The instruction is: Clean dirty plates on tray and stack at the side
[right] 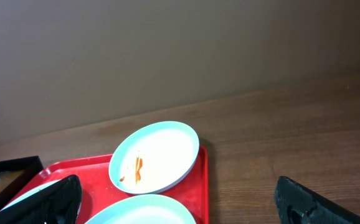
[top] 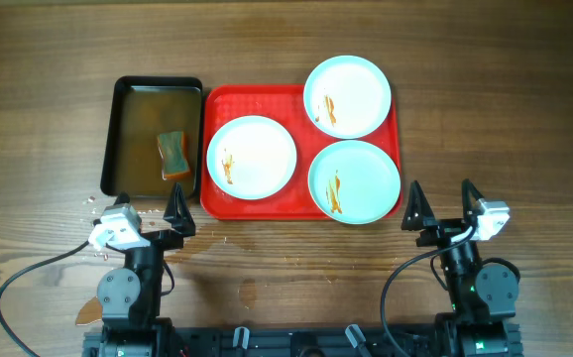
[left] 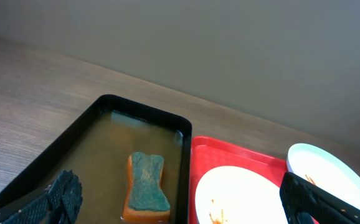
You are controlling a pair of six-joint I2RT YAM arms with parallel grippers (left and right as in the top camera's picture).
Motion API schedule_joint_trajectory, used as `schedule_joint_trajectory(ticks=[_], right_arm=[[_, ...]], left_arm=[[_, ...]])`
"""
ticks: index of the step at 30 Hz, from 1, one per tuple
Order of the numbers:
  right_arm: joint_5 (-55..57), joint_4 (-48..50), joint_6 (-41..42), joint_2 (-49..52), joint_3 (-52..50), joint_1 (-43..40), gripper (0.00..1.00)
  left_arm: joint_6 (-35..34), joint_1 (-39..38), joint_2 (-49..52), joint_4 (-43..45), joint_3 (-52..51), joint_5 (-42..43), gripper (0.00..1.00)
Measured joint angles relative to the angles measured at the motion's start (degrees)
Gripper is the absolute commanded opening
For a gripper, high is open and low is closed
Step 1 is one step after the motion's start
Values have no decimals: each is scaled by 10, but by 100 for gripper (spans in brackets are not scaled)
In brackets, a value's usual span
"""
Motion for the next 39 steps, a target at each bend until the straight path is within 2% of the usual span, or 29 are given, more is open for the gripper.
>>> schedule_joint_trajectory(ticks=[10,39], right_arm=[[0,0,-50,0,0,0,100],[0,0,-50,0,0,0,100]], left_arm=[[0,0,0,0,0,0,100],[0,0,0,0,0,0,100]])
